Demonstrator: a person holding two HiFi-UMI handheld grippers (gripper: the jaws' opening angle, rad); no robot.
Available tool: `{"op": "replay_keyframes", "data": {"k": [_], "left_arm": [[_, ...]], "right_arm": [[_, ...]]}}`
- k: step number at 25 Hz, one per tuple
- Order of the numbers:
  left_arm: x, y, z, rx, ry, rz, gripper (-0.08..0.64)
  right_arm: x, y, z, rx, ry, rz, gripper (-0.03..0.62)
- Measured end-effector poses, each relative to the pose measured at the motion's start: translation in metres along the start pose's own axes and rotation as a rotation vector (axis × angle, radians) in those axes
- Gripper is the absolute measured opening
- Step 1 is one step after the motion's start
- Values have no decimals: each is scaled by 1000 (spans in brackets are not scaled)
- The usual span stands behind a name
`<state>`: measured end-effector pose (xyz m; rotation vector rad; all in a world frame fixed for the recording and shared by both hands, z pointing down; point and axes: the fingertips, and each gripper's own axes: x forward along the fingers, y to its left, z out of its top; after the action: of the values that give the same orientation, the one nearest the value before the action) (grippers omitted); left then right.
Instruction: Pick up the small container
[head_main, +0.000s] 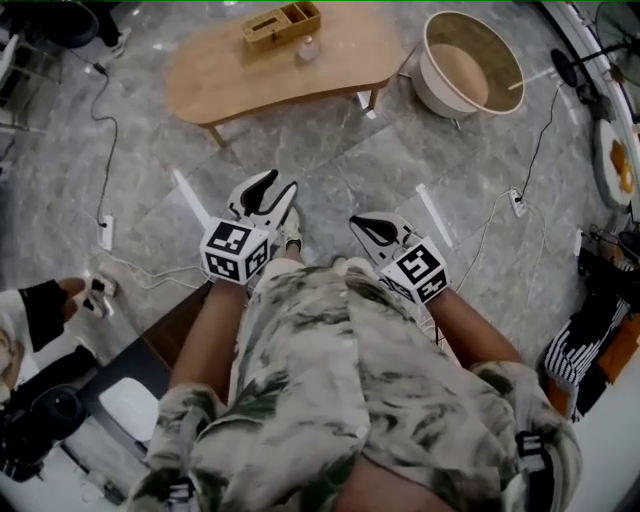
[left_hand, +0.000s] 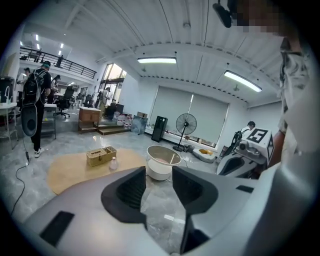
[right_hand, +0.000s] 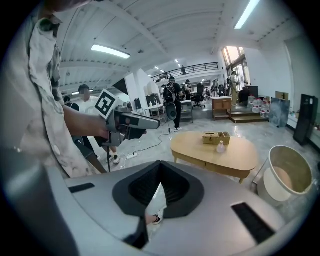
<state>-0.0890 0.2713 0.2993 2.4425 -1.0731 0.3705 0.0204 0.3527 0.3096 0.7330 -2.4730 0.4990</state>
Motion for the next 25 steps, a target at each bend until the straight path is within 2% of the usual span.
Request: {"op": "replay_keyframes", "data": {"k": [15, 25], "left_arm": [[51, 127, 41, 62, 23, -106, 164], [119, 181, 60, 67, 38, -98, 164]], "right_arm": [[115, -38, 78, 39, 17, -85, 20], [155, -89, 94, 86, 33, -82, 20]]}}
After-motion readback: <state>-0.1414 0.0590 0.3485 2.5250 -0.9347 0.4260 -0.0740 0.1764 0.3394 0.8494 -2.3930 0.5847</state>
